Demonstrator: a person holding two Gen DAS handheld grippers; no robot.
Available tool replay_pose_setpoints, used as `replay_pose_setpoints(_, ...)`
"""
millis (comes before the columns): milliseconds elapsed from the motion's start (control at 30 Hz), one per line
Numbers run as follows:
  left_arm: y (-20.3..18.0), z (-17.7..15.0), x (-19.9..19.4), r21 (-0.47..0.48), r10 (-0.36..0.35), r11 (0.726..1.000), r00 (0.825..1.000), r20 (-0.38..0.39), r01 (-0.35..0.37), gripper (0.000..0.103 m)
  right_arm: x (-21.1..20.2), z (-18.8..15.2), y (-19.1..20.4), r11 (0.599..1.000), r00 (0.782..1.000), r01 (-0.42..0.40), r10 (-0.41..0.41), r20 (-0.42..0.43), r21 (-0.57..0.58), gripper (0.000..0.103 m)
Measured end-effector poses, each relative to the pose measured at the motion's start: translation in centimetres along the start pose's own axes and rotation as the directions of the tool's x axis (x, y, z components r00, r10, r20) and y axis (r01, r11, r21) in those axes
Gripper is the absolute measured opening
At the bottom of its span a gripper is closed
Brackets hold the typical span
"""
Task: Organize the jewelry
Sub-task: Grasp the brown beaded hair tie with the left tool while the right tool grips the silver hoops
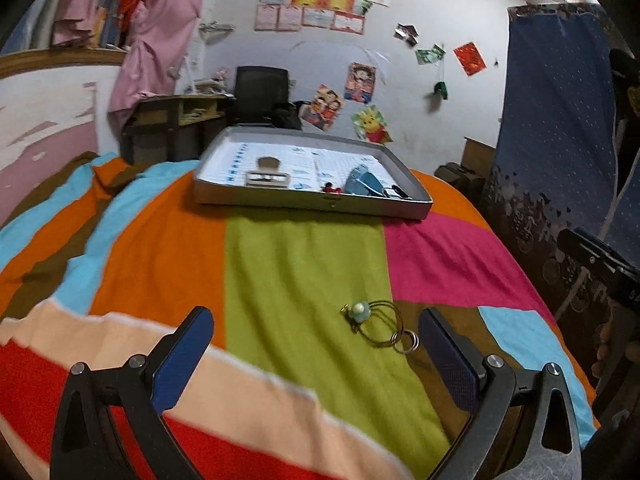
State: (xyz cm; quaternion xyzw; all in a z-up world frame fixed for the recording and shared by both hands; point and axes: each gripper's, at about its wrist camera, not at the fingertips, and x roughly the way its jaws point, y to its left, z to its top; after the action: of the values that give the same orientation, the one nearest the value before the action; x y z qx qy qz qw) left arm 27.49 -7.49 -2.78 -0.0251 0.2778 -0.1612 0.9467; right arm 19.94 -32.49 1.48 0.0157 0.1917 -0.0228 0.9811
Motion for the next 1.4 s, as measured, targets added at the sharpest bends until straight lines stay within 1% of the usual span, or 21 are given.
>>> replay_pose_setpoints(167, -0.4, 0.2, 4.4, 0.042, -0.053, 0.998, 0.997, -0.054, 0.055, 0.103, 3.3, 0.0, -0.9, 1.000, 0.999, -0.011, 0.012, -0.038, 0.007, 0.102)
replay_pose_setpoints(267, -0.5, -0.2, 6.9, 0.045, -0.085, 0.995, 0.991, -0.099, 0.090, 0.103, 5.4, -0.7, -1.2, 1.000, 0.995, -0.031, 0.031, -0.092, 0.002, 0.102)
replay_pose_setpoints(300, -0.6, -0.4, 7.5, 0.046, -0.092, 0.994, 0.990, -0.108, 0.098, 0.103, 6.3, -1.1, -1.2, 0.999, 0.992, -0.041, 0.041, -0.123, 0.003, 0.102)
replay_pose_setpoints(367, -0.7, -0.6, 8.5, 0.050, -0.105, 0.992, 0.987, -0.125, 0.112, 0.099, 7.6, -1.8, -1.3, 0.998, 0.983, -0.058, 0.059, -0.171, 0.012, 0.102)
replay_pose_setpoints(433, -0.8, -0.7, 9.5, 0.054, -0.120, 0.990, 0.982, -0.148, 0.129, 0.089, 8.8, -2.5, -0.9, 0.998, 0.976, -0.070, 0.067, -0.207, -0.005, 0.101)
replay_pose_setpoints(500, -1.0, -0.8, 10.4, 0.064, -0.148, 0.985, 0.973, -0.176, 0.162, 0.083, 10.0, -3.2, -0.1, 0.995, 0.967, -0.090, 0.080, -0.242, -0.032, 0.100)
replay_pose_setpoints(533, -1.2, -0.9, 10.8, 0.073, -0.155, 0.983, 0.970, -0.185, 0.171, 0.080, 10.4, -3.5, 0.1, 0.994, 0.963, -0.103, 0.089, -0.255, -0.042, 0.094)
replay_pose_setpoints(600, -1.3, -0.7, 11.5, 0.091, -0.178, 0.976, 0.962, -0.206, 0.199, 0.073, 11.6, -4.2, 0.9, 0.989, 0.949, -0.137, 0.113, -0.294, -0.062, 0.071)
replay_pose_setpoints(633, -1.4, -0.7, 11.9, 0.100, -0.184, 0.973, 0.958, -0.218, 0.210, 0.069, 11.9, -4.5, 1.0, 0.986, 0.942, -0.152, 0.125, -0.312, -0.063, 0.069)
replay_pose_setpoints(667, -1.4, -0.7, 12.2, 0.106, -0.188, 0.971, 0.955, -0.228, 0.216, 0.066, 12.6, -4.9, 1.4, 0.983, 0.929, -0.174, 0.143, -0.340, -0.061, 0.067)
replay_pose_setpoints(733, -1.4, -0.7, 13.0, 0.110, -0.199, 0.966, 0.947, -0.251, 0.232, 0.055, 13.4, -5.7, 2.0, 0.976, 0.910, -0.211, 0.174, -0.377, -0.057, 0.059)
replay_pose_setpoints(800, -1.2, -0.6, 13.7, 0.099, -0.208, 0.965, 0.941, -0.267, 0.242, 0.051, 14.2, -6.3, 2.6, 0.968, 0.889, -0.245, 0.202, -0.412, -0.054, 0.048)
replay_pose_setpoints(867, -1.1, -0.7, 14.1, 0.090, -0.215, 0.965, 0.937, -0.274, 0.248, 0.049, 14.9, -6.9, 3.2, 0.963, 0.872, -0.266, 0.216, -0.439, -0.054, 0.044)
replay_pose_setpoints(933, -1.0, -0.7, 14.5, 0.083, -0.229, 0.961, 0.931, -0.282, 0.262, 0.045, 15.4, -7.3, 3.6, 0.960, 0.862, -0.276, 0.226, -0.454, -0.046, 0.039)
replay_pose_setpoints(967, -1.1, -0.7, 14.6, 0.082, -0.236, 0.960, 0.929, -0.285, 0.269, 0.045, 15.6, -7.5, 3.6, 0.959, 0.857, -0.281, 0.233, -0.461, -0.038, 0.035)
replay_pose_setpoints(1000, -1.2, -0.8, 14.7, 0.085, -0.241, 0.958, 0.927, -0.287, 0.275, 0.044, 15.9, -7.7, 3.8, 0.958, 0.851, -0.284, 0.238, -0.469, -0.030, 0.033)
replay_pose_setpoints(1133, -2.0, -1.0, 15.0, 0.118, -0.239, 0.951, 0.922, -0.303, 0.285, 0.044, 16.7, -8.3, 4.5, 0.955, 0.835, -0.296, 0.248, -0.492, -0.023, 0.032)
replay_pose_setpoints(1200, -2.5, -1.1, 15.4, 0.144, -0.218, 0.951, 0.922, -0.319, 0.275, 0.043, 17.1, -8.6, 5.1, 0.951, 0.826, -0.306, 0.245, -0.508, -0.039, 0.023)
replay_pose_setpoints(1267, -3.0, -1.3, 15.6, 0.170, -0.197, 0.949, 0.924, -0.329, 0.264, 0.037, 17.5, -8.9, 5.7, 0.949, 0.820, -0.309, 0.236, -0.522, -0.056, 0.023)
replay_pose_setpoints(1300, -3.0, -1.3, 15.6, 0.174, -0.188, 0.951, 0.924, -0.333, 0.257, 0.032, 17.7, -9.0, 6.0, 0.949, 0.817, -0.310, 0.231, -0.527, -0.064, 0.023)
replay_pose_setpoints(1400, -2.9, -1.2, 15.8, 0.160, -0.192, 0.953, 0.922, -0.338, 0.257, 0.025, 18.1, -9.2, 6.6, 0.948, 0.815, -0.306, 0.212, -0.540, -0.089, 0.023)
